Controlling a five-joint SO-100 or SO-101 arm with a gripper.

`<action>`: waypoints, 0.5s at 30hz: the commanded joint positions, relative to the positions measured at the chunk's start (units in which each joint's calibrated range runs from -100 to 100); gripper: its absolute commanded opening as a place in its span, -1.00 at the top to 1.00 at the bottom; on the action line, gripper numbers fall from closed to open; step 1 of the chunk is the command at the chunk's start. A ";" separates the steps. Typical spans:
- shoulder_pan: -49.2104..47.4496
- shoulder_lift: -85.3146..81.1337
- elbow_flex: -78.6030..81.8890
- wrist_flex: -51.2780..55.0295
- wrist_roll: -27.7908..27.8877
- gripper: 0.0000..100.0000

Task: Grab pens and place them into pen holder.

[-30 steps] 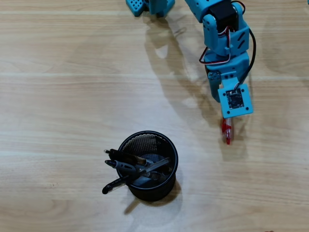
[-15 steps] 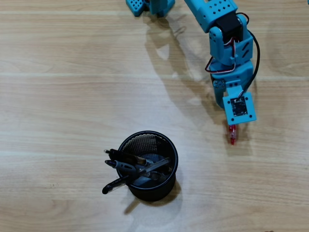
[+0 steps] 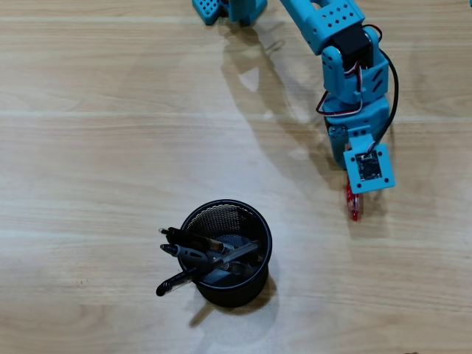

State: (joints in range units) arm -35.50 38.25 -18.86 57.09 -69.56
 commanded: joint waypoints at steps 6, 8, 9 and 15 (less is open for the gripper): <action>0.59 0.60 -0.20 0.89 -0.27 0.96; 0.68 0.34 0.97 0.72 -0.27 0.96; 0.77 0.01 1.60 0.46 -0.27 0.96; 2.23 -1.34 1.69 0.98 0.09 0.96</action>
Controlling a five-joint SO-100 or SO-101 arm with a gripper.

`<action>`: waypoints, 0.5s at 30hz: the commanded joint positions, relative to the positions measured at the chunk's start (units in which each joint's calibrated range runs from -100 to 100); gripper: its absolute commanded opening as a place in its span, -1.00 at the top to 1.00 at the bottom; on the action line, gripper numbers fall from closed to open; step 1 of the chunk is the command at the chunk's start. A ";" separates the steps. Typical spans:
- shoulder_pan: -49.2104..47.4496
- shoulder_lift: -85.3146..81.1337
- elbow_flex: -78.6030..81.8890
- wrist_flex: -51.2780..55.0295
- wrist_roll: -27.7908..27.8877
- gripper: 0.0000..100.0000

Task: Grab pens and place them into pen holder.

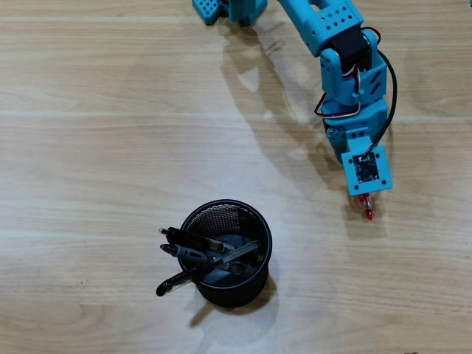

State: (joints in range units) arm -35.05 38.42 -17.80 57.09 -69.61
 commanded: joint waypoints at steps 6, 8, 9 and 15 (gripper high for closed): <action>3.68 -11.58 1.44 4.59 2.07 0.96; 4.95 -15.70 0.81 9.59 3.09 0.96; 5.41 -17.80 0.72 11.83 3.04 0.96; 9.85 -30.82 0.81 20.87 4.10 0.96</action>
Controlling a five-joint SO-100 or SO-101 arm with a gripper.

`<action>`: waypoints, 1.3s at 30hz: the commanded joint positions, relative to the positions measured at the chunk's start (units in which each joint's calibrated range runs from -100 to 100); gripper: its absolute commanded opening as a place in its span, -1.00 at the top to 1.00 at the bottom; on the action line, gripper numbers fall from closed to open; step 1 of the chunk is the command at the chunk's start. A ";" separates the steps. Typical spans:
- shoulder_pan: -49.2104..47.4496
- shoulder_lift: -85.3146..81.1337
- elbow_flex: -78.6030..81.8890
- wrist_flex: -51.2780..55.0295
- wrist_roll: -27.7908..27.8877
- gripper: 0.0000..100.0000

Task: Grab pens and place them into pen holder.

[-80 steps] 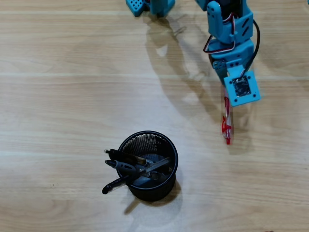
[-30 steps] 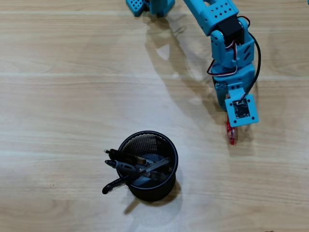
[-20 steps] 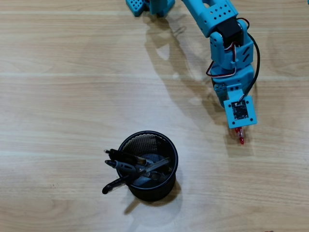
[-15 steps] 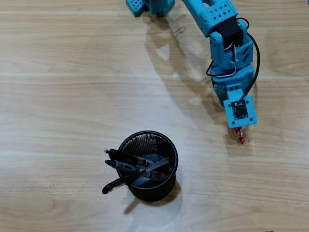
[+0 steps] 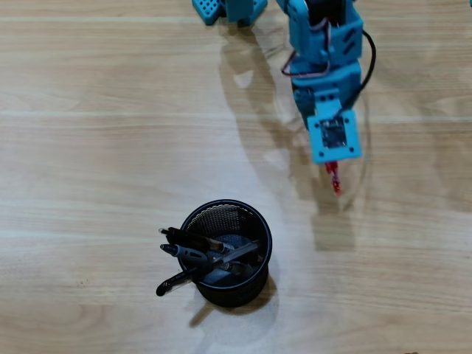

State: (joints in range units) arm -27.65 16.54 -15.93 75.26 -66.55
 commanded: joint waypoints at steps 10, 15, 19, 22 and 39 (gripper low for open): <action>7.81 -21.12 -0.33 2.53 4.70 0.96; 9.08 -23.05 0.48 -4.79 7.64 0.96; 9.36 -24.56 5.34 -16.50 8.46 0.96; 9.27 -25.99 10.21 -25.19 8.61 0.96; 16.44 -46.57 48.88 -71.43 12.16 0.96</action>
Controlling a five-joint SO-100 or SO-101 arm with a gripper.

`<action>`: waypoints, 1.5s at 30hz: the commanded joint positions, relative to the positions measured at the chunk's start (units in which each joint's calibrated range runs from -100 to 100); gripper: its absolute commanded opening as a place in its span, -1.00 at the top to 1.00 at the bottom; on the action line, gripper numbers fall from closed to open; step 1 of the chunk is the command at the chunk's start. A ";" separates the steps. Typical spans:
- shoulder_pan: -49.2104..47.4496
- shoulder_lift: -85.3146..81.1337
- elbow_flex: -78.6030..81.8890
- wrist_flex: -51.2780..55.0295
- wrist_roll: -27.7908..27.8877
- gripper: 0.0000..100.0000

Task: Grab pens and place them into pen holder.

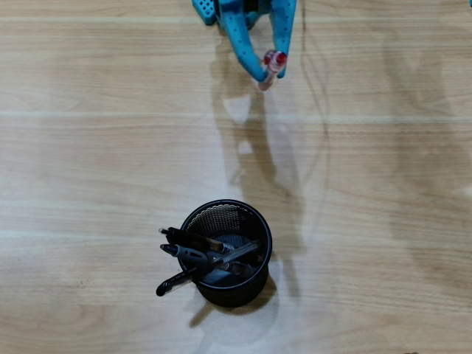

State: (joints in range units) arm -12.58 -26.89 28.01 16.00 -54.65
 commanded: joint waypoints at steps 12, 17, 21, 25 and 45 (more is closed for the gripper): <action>6.82 12.57 7.01 -45.58 -0.04 0.96; 7.64 23.32 -2.55 -45.58 -0.09 0.96; 7.82 31.72 -10.93 -45.49 -0.19 0.96; 8.18 39.70 -19.40 -45.06 -0.19 0.96; 7.46 55.66 -34.27 -44.97 -2.78 0.93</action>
State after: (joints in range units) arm -4.47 29.69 -2.80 -28.37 -57.19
